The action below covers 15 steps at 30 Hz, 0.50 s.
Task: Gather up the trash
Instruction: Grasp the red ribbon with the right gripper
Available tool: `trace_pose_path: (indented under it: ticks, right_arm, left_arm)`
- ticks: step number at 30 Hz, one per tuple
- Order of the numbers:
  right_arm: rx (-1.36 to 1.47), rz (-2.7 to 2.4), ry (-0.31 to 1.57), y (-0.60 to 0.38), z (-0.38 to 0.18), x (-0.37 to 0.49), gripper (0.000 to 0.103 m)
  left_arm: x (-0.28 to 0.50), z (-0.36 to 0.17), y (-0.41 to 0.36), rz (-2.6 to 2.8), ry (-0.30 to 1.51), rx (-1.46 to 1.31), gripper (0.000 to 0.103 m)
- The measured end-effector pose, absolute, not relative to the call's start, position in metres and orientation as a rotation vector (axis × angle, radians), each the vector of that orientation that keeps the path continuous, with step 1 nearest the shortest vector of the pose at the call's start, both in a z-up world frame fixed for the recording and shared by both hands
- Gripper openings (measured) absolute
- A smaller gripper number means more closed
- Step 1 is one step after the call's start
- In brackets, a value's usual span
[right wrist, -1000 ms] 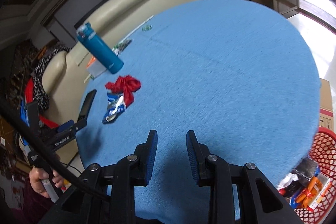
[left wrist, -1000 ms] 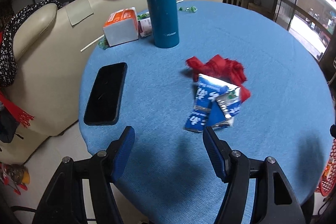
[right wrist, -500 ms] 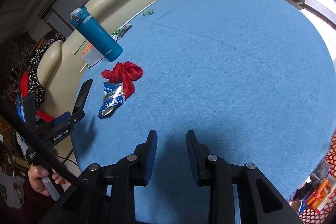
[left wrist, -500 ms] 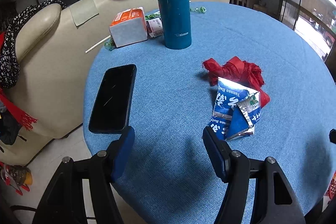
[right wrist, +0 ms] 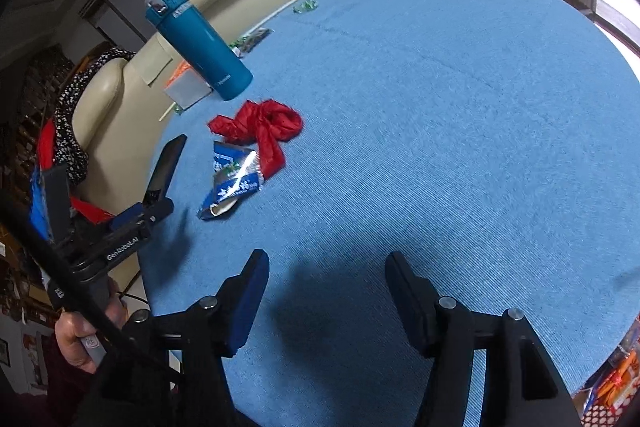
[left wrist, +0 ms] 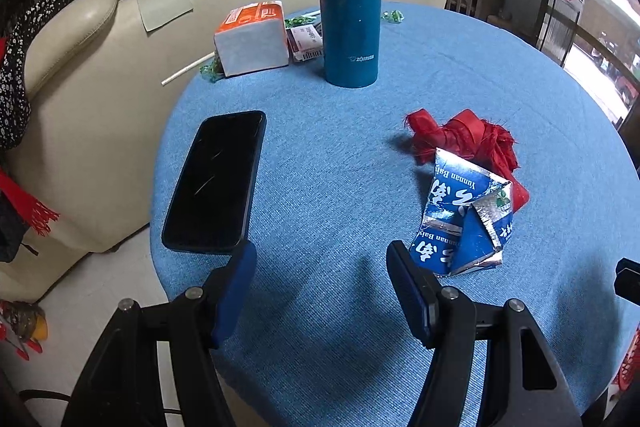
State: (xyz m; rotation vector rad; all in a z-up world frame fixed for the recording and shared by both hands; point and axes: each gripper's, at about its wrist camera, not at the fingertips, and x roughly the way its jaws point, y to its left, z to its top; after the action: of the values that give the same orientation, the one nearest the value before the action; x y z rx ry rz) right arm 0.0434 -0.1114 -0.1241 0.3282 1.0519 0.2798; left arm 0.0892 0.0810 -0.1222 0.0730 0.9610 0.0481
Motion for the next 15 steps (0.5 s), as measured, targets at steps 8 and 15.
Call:
trace_pose_path:
  ticks: [8,15]
  right_arm:
    - [0.29,0.293,1.065,-0.097,-0.13,0.05,0.065]
    - [0.244,0.305,1.05,-0.087,-0.132,0.06,0.065]
  left_arm:
    - [0.091,-0.137,0.083,0.035,0.99,0.056,0.068]
    - [0.094,-0.146,0.082,0.03,1.014,0.049,0.068]
